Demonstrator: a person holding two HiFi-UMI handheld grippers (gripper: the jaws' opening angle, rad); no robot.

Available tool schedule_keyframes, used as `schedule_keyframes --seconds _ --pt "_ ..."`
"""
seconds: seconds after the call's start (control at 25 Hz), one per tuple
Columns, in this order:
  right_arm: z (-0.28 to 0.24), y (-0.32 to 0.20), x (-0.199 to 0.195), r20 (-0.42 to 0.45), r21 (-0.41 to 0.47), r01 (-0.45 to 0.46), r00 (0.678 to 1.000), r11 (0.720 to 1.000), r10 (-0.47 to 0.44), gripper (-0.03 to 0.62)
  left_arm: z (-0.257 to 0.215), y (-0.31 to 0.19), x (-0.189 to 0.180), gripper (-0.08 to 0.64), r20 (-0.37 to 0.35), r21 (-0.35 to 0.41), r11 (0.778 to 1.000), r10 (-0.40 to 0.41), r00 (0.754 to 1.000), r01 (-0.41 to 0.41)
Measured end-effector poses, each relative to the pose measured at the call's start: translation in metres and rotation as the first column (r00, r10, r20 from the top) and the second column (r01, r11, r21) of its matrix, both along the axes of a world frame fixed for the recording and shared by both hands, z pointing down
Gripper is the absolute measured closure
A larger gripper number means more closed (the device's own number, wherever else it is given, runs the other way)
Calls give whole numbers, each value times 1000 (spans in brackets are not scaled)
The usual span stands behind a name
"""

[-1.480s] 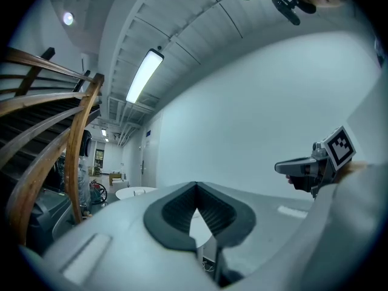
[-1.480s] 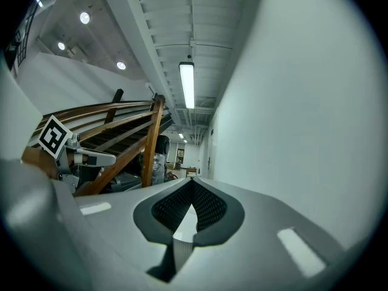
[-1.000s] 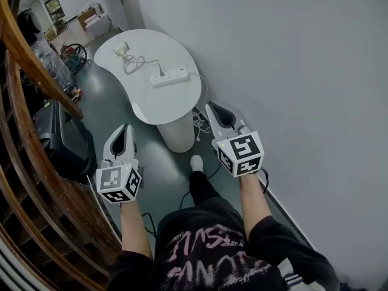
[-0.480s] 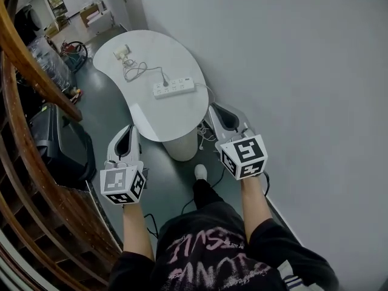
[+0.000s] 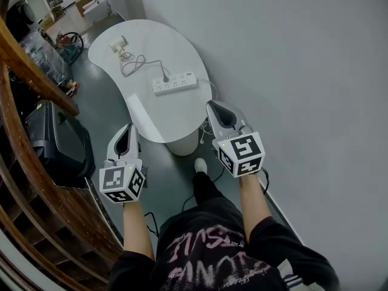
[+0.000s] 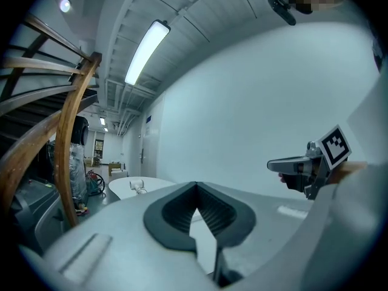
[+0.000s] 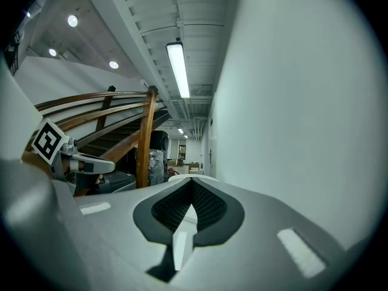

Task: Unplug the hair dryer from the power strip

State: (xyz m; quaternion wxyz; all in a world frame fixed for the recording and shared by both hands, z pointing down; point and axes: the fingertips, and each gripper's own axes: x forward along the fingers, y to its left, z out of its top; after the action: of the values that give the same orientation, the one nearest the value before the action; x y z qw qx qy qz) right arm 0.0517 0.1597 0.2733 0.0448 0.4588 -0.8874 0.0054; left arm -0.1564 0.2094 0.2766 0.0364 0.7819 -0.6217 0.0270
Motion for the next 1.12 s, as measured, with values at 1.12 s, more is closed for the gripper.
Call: schedule_keyframes --seconds 1.12 --pt "54 -258 -32 -39 -185 37 998 982 -45 578 49 -252 -6 560 -11 -171 985 10 1000 -12"
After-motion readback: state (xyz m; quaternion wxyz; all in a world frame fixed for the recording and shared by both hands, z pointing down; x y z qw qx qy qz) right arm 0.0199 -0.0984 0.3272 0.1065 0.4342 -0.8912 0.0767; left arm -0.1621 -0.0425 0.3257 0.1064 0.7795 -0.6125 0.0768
